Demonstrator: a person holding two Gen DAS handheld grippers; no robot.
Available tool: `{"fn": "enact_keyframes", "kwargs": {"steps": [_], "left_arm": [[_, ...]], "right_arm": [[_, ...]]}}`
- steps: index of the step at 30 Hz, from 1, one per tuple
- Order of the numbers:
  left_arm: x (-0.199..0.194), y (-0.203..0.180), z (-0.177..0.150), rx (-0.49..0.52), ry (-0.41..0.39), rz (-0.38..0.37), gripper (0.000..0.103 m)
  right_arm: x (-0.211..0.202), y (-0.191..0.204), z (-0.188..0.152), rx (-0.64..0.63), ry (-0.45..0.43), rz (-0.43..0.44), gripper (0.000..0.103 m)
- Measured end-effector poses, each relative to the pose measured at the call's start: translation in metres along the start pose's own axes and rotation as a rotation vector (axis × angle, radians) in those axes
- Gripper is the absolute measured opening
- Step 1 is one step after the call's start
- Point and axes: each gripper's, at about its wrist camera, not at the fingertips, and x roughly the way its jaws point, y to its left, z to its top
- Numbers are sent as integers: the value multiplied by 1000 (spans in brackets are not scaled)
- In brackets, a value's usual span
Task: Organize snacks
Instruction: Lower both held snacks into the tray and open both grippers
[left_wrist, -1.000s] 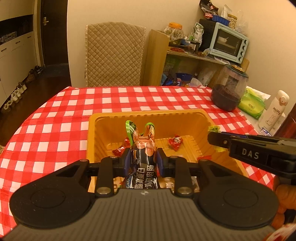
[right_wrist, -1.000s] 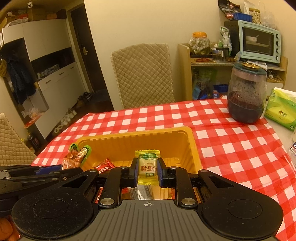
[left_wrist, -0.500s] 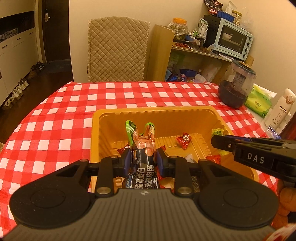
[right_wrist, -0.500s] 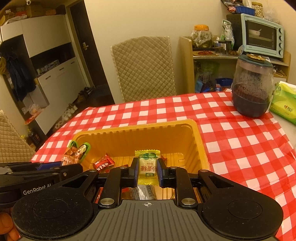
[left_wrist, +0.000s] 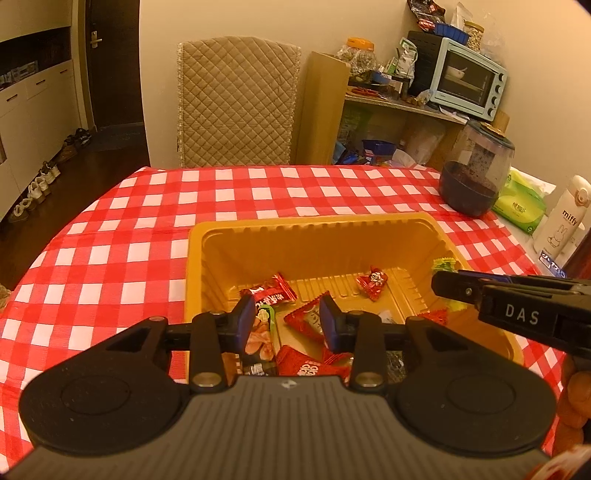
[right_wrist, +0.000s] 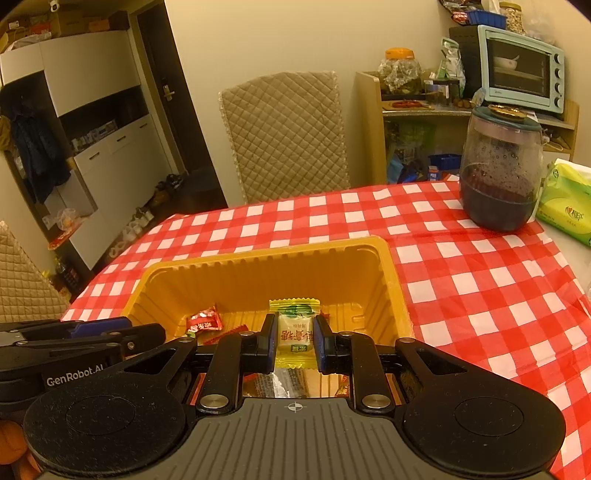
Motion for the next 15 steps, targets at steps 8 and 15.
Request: {"fn": "enact_keyframes", "kwargs": {"steps": [8,15], "left_arm": [[-1,1,-1,2,1,7,34],[0,0,-2,9,5,6,35]], "right_arm": [[-3,0,1,6,-12,6,20],[-3,-1,1,14,-15,4,20]]}}
